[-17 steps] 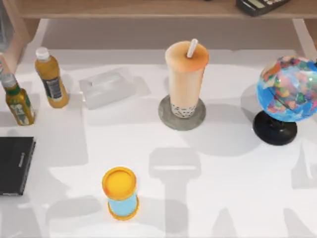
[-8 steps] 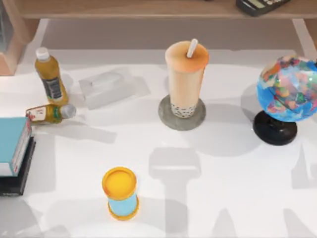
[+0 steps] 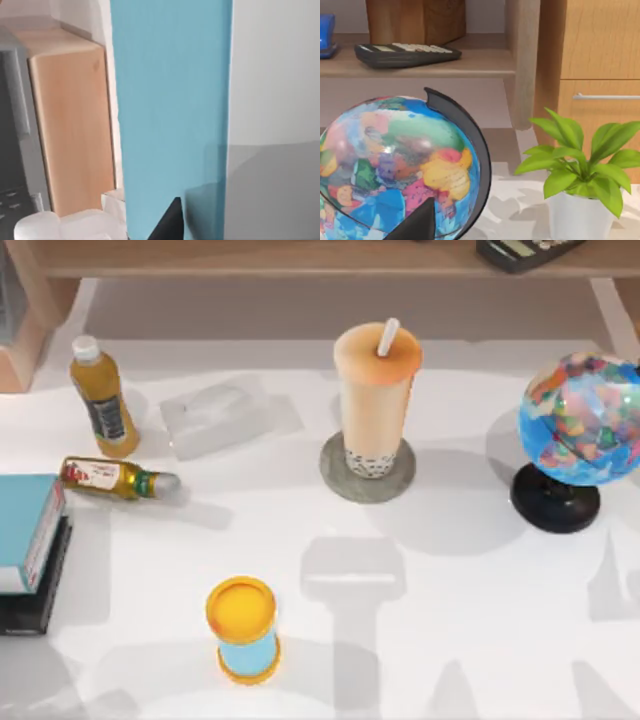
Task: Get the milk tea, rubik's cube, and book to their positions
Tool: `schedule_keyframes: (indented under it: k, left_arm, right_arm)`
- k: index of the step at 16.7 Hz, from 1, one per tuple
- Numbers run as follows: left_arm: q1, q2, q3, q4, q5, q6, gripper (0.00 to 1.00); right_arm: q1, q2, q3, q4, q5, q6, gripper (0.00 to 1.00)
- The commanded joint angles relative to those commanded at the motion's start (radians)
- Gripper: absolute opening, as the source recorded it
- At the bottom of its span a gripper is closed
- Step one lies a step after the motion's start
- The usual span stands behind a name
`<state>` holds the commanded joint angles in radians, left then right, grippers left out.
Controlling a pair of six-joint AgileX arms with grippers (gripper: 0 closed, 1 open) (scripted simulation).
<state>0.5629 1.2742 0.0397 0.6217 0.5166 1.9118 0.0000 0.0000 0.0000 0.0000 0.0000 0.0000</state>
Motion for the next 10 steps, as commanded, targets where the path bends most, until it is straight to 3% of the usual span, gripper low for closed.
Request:
schedule_keyframes:
  k: [4,10]
  left_arm:
    - [-0.002,0.006,0.0,0.005,-0.002,-0.002,0.0]
    - [-0.002,0.006,0.0,0.005,-0.002,-0.002,0.45]
  right_arm:
    - [0.0,0.0,0.0,0.0,0.0,0.0,1.0]
    - [0.0,0.0,0.0,0.0,0.0,0.0,1.0]
